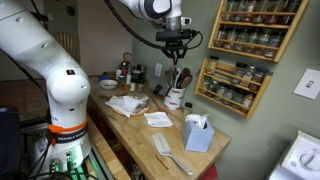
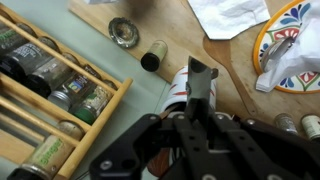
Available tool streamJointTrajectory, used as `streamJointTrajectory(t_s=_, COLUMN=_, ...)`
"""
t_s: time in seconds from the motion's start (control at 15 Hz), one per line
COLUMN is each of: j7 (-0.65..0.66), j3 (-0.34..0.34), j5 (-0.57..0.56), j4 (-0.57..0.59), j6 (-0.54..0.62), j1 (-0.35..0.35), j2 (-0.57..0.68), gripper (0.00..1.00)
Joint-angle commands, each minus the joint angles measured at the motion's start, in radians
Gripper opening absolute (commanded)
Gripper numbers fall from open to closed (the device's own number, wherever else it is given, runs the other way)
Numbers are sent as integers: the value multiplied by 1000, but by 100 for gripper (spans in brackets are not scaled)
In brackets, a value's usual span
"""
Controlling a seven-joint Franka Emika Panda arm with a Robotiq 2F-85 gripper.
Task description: Place the metal spatula in the utensil holder
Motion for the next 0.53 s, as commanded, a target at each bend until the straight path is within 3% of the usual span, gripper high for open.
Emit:
streamJointTrajectory(t_s=0.0, j7=13, j3=19, j5=-88, j4=49, j6=-37, j1=40, j2=-3, gripper=2)
streamJointTrajectory(t_s=0.47, j7=-1, j3=80, j5=-216, j4=164, j6=-46, j1=91, j2=55, gripper=2)
